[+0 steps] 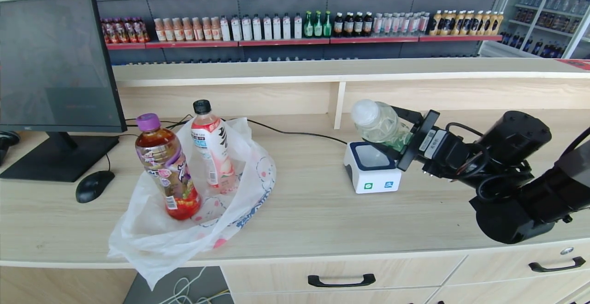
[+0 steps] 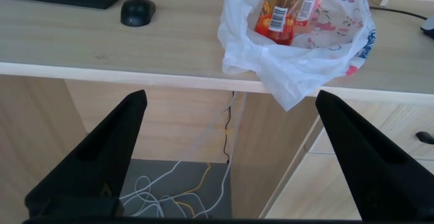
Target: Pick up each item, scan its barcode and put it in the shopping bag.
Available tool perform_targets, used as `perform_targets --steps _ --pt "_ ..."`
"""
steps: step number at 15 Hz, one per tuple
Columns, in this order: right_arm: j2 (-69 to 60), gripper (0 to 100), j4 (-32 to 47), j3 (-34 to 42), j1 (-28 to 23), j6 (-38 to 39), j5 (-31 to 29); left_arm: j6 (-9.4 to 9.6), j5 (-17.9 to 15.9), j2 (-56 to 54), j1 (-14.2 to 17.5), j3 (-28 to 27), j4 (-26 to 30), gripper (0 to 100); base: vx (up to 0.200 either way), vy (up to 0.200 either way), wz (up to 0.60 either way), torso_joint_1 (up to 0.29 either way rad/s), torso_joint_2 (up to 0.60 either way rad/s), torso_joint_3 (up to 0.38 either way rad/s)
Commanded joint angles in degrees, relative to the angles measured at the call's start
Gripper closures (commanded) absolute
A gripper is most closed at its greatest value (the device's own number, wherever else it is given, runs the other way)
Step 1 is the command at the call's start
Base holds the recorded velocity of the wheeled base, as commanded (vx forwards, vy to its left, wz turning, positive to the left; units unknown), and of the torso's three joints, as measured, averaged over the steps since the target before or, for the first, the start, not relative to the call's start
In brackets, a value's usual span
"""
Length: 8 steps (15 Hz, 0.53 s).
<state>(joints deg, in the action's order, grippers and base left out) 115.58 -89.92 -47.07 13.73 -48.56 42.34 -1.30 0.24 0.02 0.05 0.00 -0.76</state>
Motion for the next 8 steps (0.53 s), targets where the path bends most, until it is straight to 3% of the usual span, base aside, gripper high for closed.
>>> perform_targets --steps 1,8 --pt "0.09 100 -0.08 0.13 0.07 -0.05 0.11 -0.01 0.02 -0.02 0.04 0.00 -0.04 0 0.000 0.000 0.00 0.000 0.00 0.000" --pt "-0.09 100 -0.08 -0.04 0.07 0.22 0.03 -0.01 0.02 -0.02 0.04 0.00 -0.04 0 0.000 0.000 0.00 0.000 0.00 0.000"
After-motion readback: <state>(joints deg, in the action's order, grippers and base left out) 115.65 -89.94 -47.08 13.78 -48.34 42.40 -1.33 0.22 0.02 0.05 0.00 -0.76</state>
